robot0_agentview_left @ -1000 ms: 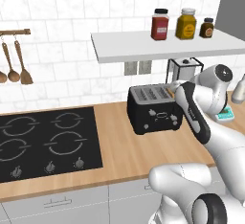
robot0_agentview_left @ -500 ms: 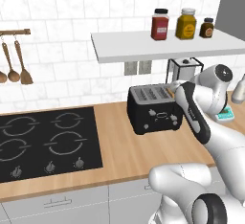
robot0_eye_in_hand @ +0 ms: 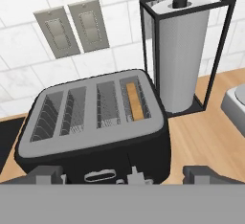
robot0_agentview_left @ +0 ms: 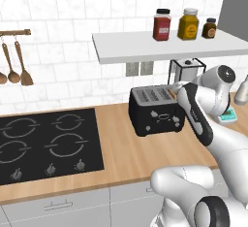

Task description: Start the toaster. Once the lever pops up, take the bread to the plate on the dining counter.

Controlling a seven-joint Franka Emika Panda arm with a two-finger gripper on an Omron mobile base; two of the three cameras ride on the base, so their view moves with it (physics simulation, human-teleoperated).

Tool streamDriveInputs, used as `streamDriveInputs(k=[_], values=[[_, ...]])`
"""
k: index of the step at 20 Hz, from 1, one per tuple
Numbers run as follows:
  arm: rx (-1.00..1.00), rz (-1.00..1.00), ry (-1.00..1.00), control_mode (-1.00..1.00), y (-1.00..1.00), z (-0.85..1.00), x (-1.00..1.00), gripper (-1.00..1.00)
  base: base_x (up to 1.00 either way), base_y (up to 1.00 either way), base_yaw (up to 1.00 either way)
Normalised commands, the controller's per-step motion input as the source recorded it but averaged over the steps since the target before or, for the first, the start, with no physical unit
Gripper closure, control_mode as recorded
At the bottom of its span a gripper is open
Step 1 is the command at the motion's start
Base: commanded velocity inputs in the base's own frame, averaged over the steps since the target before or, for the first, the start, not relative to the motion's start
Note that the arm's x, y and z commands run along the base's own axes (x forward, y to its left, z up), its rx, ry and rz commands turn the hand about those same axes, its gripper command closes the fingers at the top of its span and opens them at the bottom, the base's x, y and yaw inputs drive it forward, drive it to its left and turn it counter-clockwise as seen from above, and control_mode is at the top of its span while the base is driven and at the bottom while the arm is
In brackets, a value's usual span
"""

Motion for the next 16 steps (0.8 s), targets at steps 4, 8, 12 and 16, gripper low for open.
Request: streamDriveInputs(k=[4, 8, 12, 16], values=[[0.0, 0.0, 0.0, -1.0, 0.0, 0.0, 0.0, -1.0, 0.0, 0.0, 0.0], [0.0, 0.0, 0.0, -1.0, 0.0, 0.0, 0.0, -1.0, 0.0, 0.0, 0.0], [0.0, 0.0, 0.0, -1.0, 0.0, 0.0, 0.0, -1.0, 0.0, 0.0, 0.0], [0.0, 0.0, 0.0, -1.0, 0.0, 0.0, 0.0, -1.0, 0.0, 0.0, 0.0]])
